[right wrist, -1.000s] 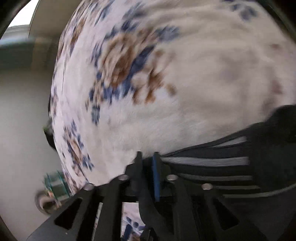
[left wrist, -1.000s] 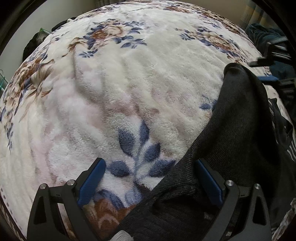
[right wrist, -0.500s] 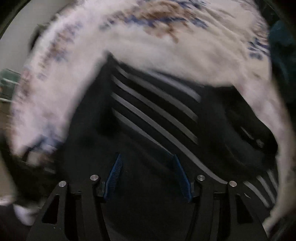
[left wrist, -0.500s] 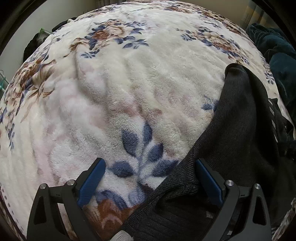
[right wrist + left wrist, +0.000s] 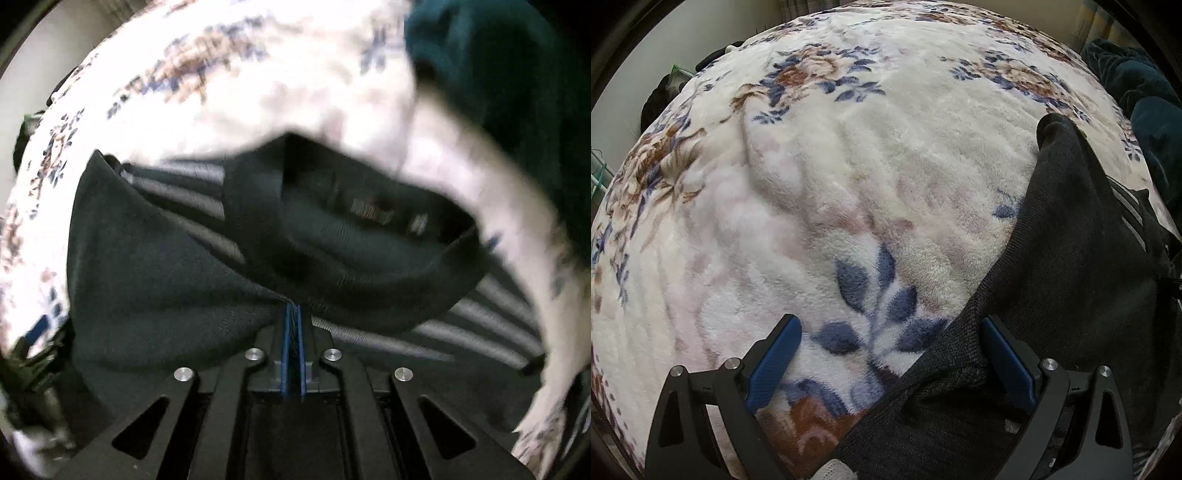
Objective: Fold small clothes
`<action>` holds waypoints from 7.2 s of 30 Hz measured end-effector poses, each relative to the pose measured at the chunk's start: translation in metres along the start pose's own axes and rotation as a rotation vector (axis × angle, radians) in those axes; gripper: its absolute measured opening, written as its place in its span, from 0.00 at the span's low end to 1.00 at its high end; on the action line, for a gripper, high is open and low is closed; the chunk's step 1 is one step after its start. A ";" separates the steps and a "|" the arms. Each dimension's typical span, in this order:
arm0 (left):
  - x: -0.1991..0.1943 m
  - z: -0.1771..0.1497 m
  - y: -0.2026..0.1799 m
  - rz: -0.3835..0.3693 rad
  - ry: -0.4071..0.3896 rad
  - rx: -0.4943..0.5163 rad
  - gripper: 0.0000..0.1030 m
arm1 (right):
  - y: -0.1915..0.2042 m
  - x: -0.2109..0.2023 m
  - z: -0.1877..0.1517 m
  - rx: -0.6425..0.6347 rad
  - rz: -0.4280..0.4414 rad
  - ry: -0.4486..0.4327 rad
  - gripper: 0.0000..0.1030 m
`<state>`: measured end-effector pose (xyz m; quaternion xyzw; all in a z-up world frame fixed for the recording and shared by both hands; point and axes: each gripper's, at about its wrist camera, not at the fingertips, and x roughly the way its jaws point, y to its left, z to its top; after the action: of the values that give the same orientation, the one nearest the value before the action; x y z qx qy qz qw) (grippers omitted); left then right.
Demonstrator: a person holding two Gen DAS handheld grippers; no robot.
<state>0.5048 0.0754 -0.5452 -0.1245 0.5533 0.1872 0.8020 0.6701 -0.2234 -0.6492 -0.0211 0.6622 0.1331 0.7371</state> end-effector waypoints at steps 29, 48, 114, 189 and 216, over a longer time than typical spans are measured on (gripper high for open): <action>0.020 0.045 -0.044 0.129 -0.085 0.214 1.00 | -0.203 -0.048 -0.282 1.065 0.253 -0.224 0.09; 0.026 0.049 -0.067 0.016 -0.089 0.255 1.00 | -0.205 -0.038 -0.213 0.772 0.033 -0.133 0.13; -0.198 -0.385 -0.208 -0.125 0.072 0.366 0.04 | -0.257 -0.004 -0.160 0.474 0.584 -0.031 0.16; -0.007 -0.082 0.070 -0.349 0.156 -0.011 0.22 | 0.018 -0.067 -0.184 0.375 0.264 0.053 0.70; -0.002 -0.068 0.083 -0.507 0.213 0.168 0.21 | 0.095 0.007 0.169 0.638 0.134 0.079 0.12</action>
<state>0.4105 0.1216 -0.5674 -0.2109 0.5991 -0.0797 0.7682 0.8135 -0.0957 -0.6217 0.2494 0.6986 -0.0340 0.6698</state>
